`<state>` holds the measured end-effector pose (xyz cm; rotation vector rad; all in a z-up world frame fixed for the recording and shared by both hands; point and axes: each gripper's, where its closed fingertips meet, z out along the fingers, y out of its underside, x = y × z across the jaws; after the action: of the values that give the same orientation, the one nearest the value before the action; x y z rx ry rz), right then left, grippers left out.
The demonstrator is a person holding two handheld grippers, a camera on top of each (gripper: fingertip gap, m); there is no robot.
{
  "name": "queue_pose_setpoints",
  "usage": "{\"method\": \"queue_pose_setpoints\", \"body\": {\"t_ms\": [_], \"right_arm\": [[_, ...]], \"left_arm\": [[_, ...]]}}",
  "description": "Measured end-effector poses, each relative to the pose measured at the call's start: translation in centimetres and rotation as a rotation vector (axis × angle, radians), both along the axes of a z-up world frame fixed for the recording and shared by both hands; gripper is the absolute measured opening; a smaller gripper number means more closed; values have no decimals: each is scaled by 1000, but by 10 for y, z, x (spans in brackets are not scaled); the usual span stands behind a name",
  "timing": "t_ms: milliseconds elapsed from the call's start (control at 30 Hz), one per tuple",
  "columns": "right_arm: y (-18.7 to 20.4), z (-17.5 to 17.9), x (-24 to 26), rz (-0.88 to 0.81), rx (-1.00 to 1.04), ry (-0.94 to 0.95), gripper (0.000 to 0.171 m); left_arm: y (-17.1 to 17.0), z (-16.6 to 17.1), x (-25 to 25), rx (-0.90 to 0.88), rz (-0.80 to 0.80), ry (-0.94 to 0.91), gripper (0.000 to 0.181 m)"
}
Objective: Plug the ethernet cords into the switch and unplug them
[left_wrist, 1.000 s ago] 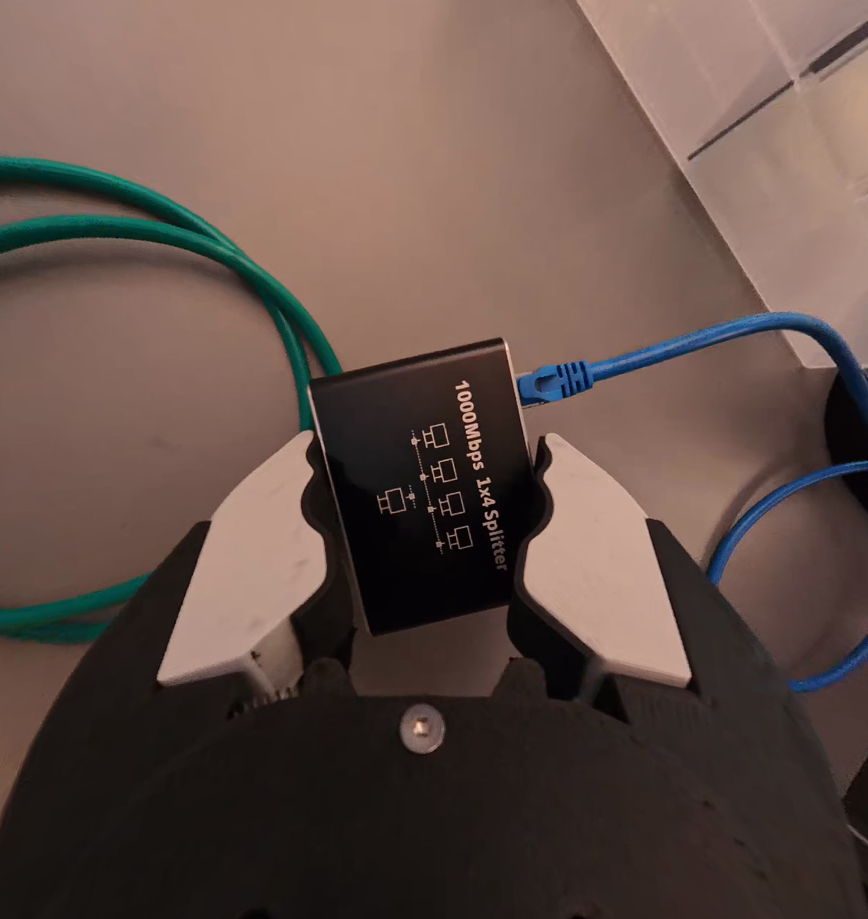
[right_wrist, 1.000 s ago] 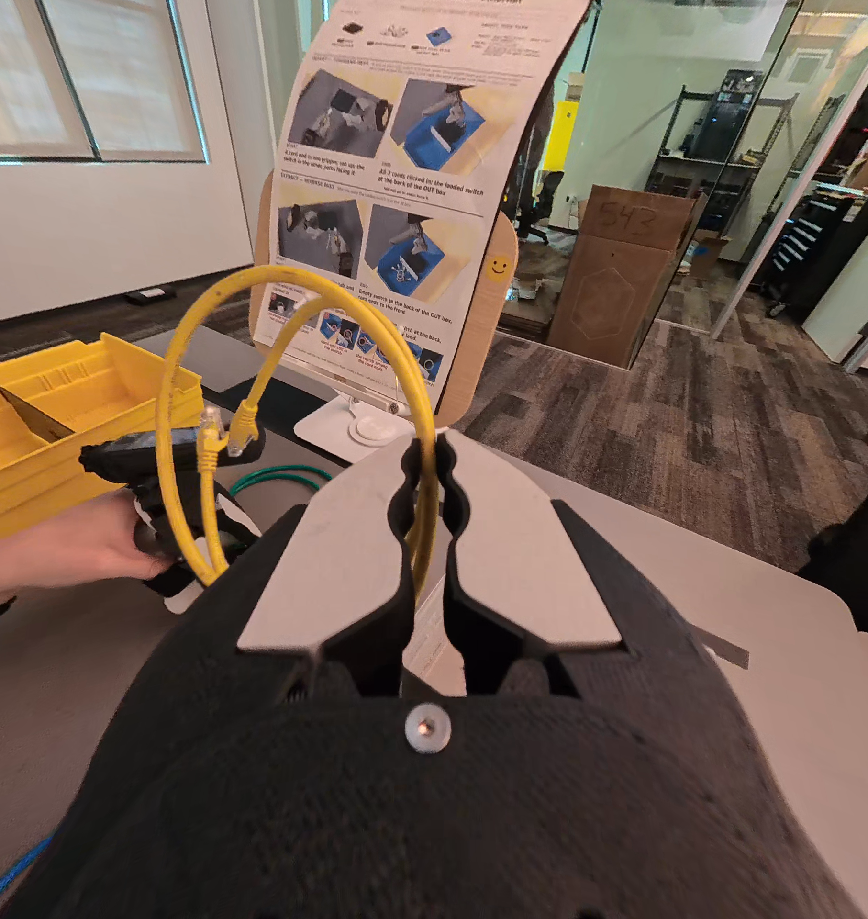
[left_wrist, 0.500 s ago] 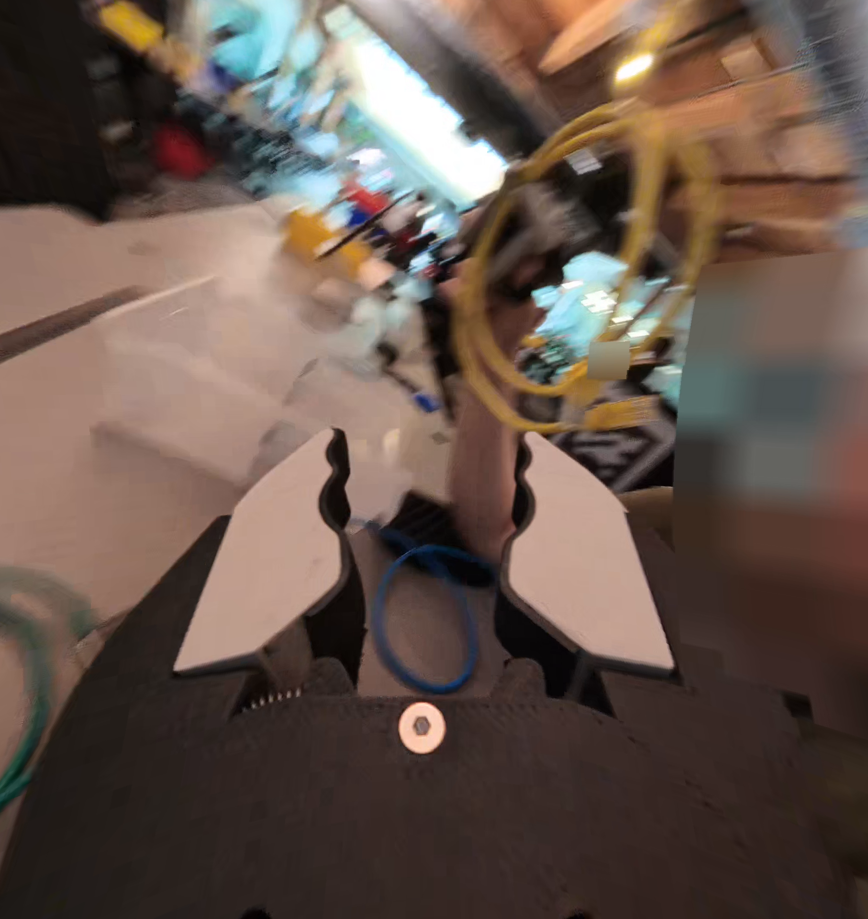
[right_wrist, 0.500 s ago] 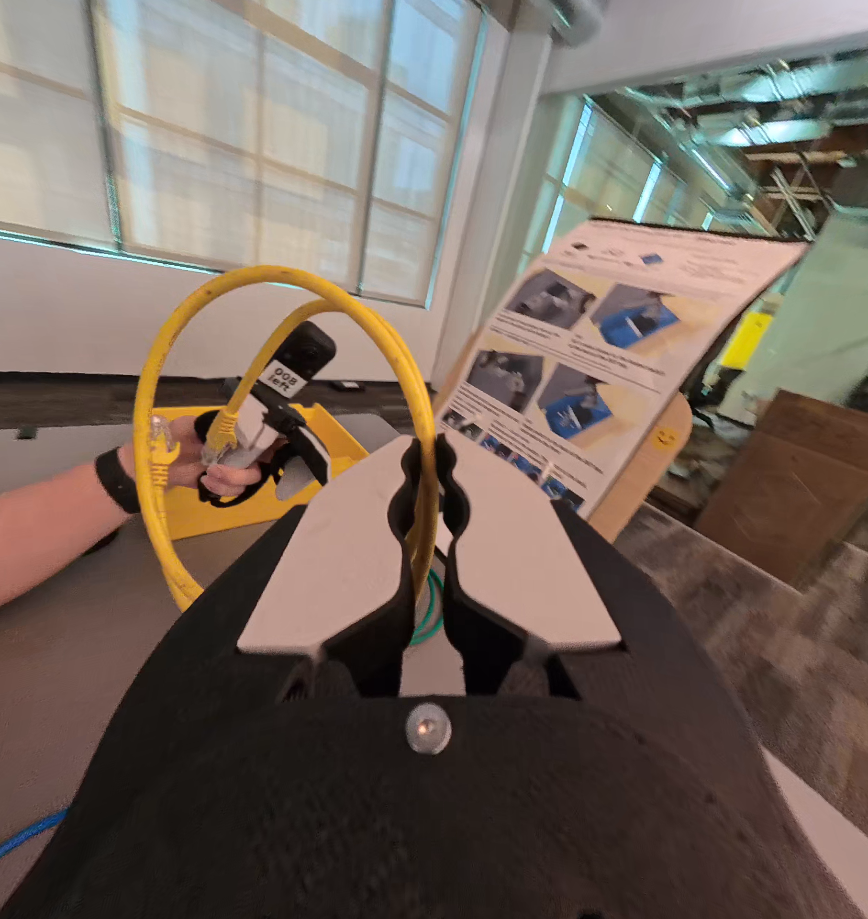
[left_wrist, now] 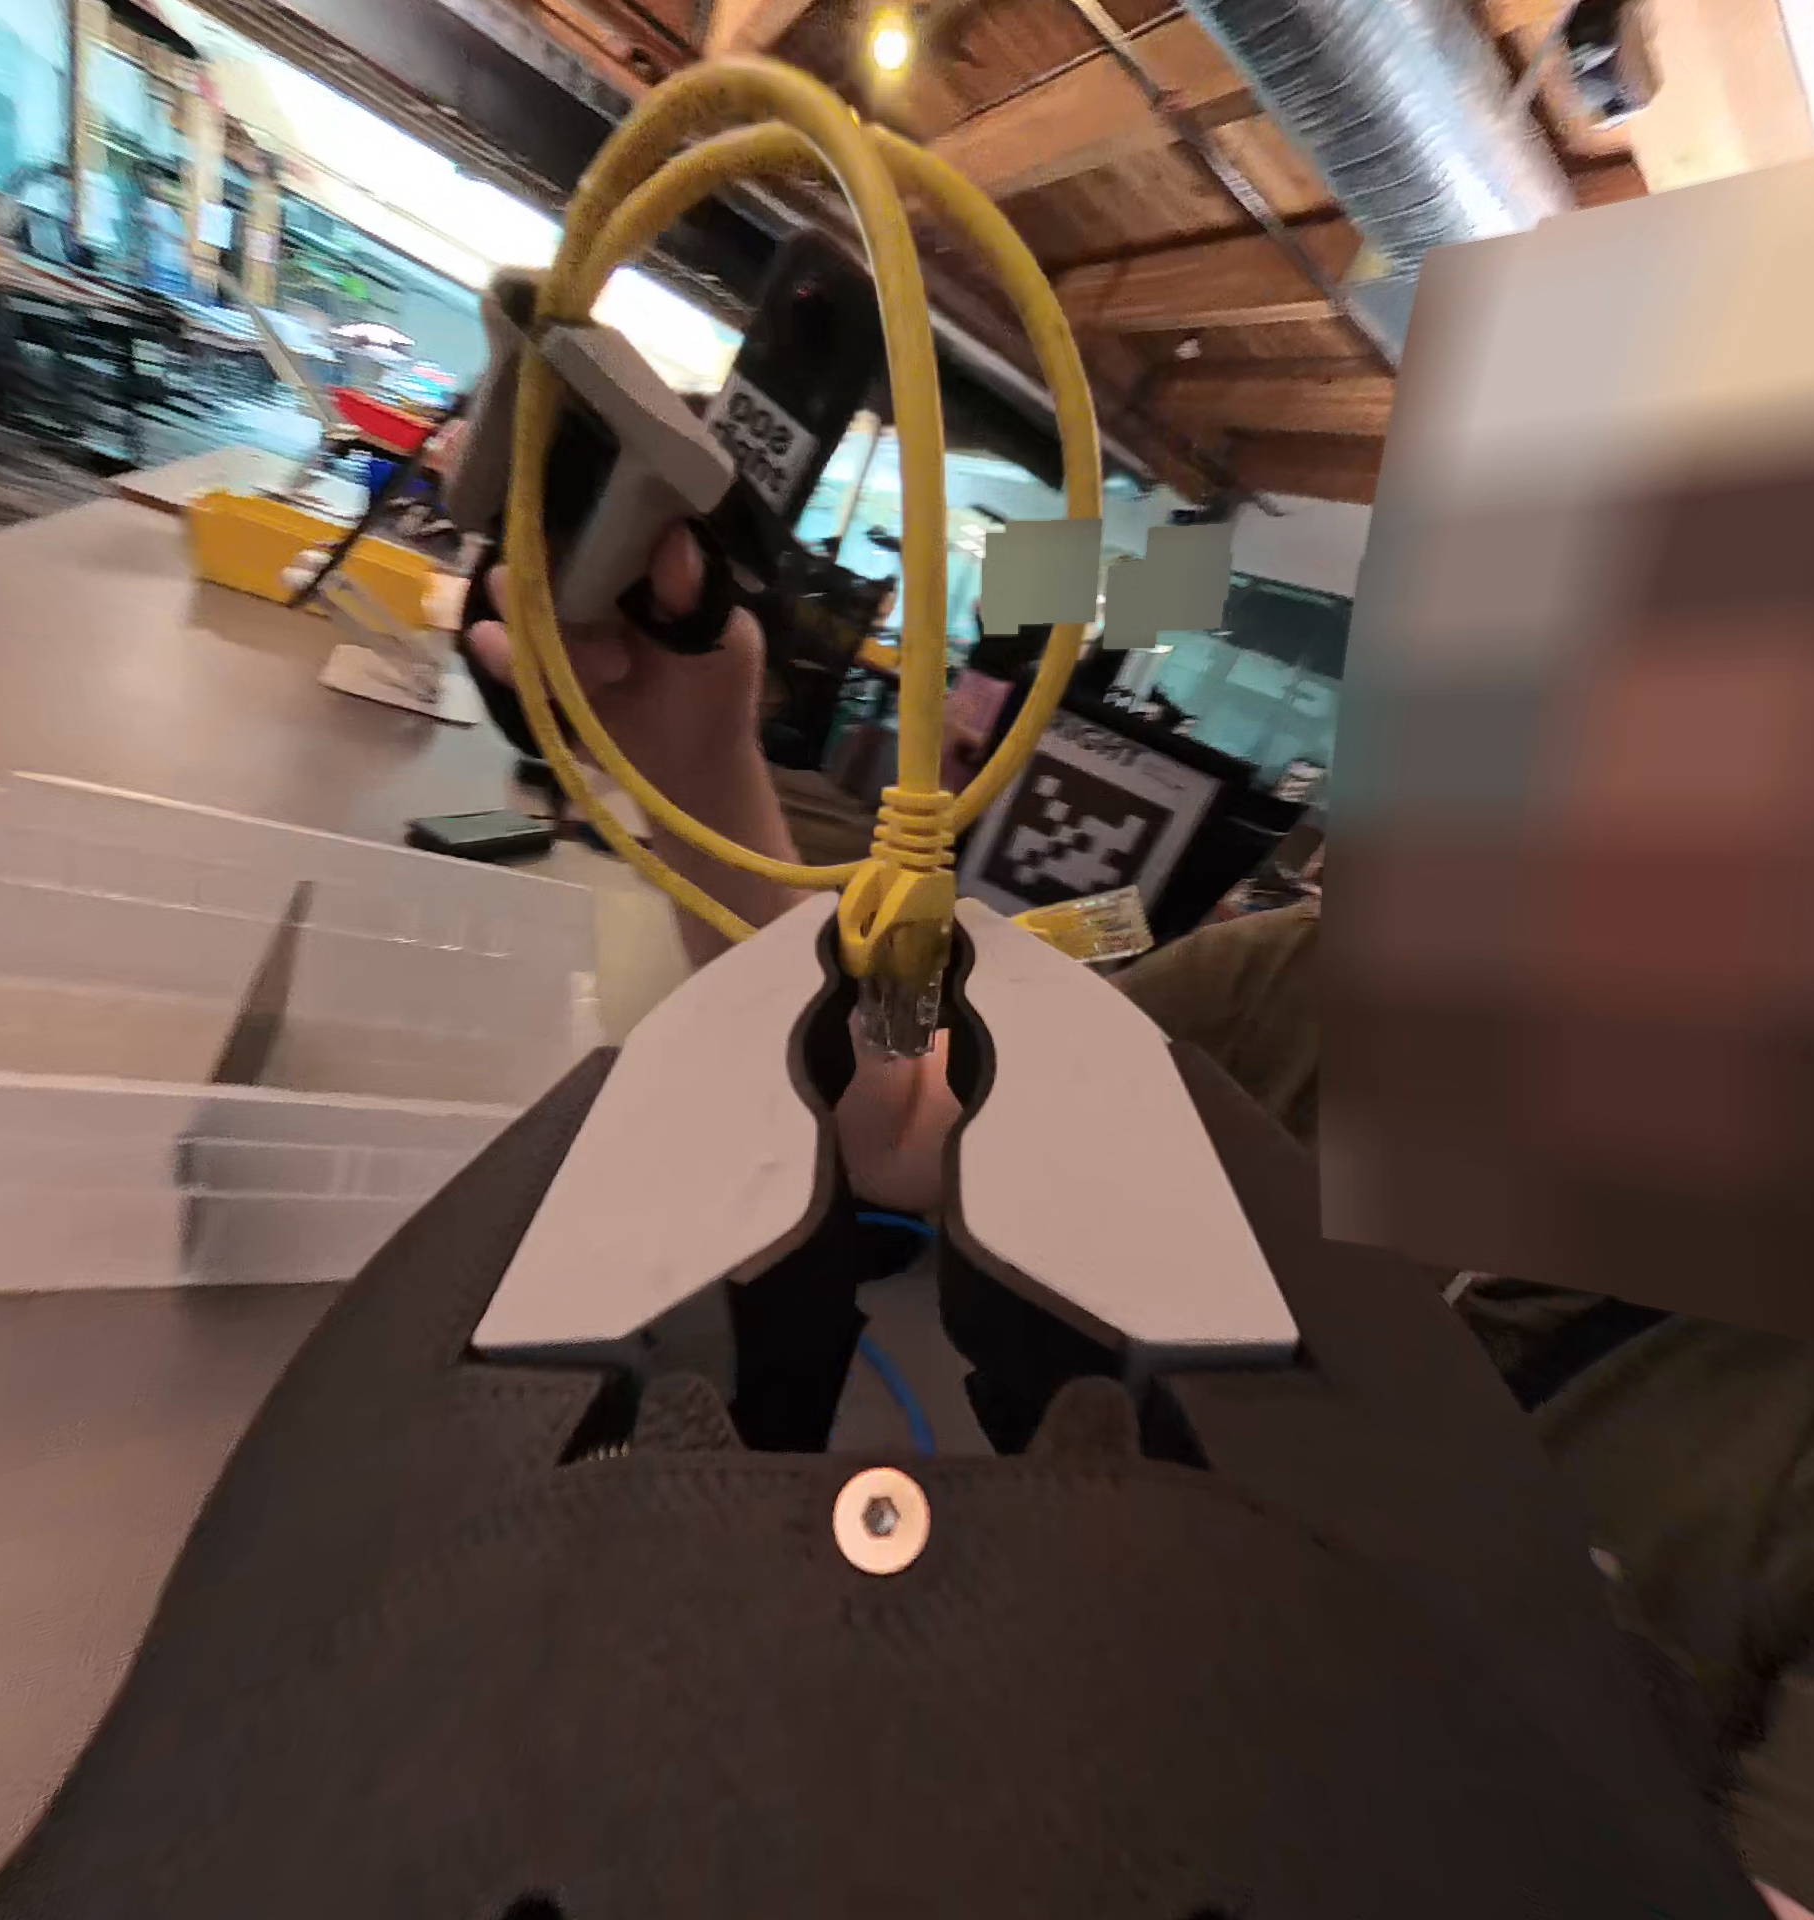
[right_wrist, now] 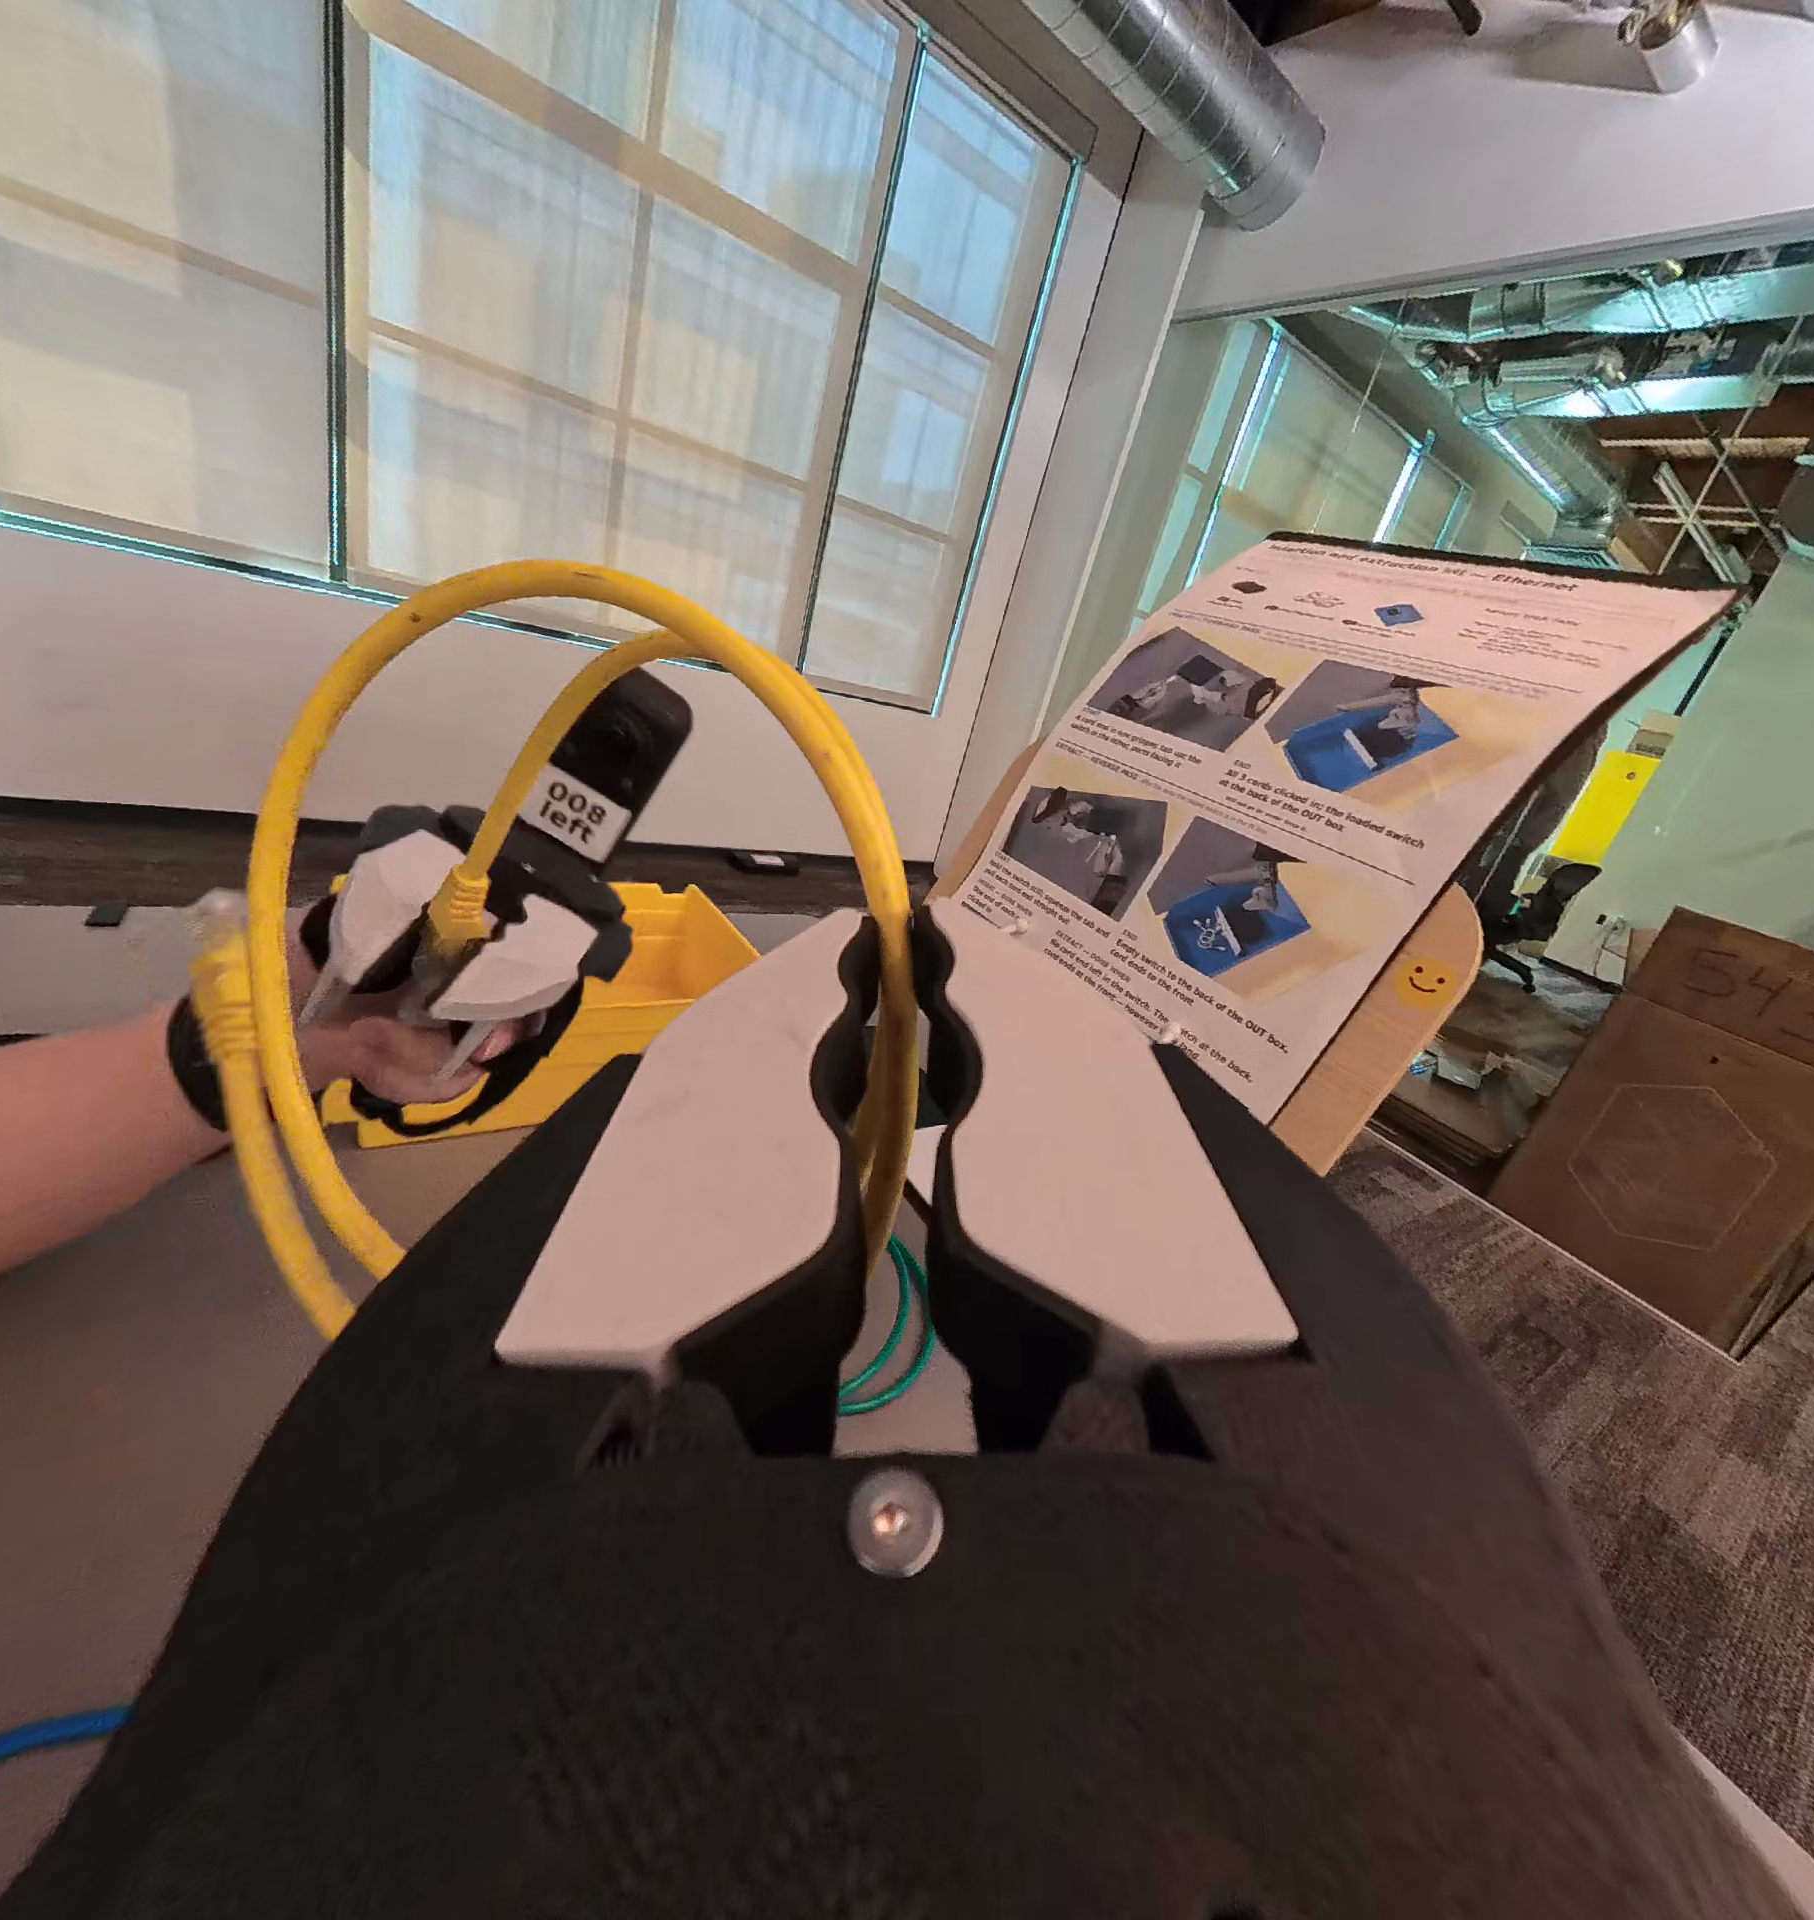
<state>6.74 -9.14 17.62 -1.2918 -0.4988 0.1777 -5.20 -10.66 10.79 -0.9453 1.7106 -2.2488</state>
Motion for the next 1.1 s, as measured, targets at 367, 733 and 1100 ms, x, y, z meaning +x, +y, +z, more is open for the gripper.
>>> {"method": "queue_pose_setpoints", "body": {"t_ms": [367, 733, 1100], "right_arm": [[24, -84, 7, 12, -401, -160, 33], [-23, -38, -42, 352, -439, 140, 24], [46, -65, -127, 557, -582, 324, 14]], "left_arm": [[40, -17, -3, 671, 540, 26, 11], [60, -26, 7, 837, 710, 72, 11], [56, -29, 6, 917, 730, 112, 12]]}}
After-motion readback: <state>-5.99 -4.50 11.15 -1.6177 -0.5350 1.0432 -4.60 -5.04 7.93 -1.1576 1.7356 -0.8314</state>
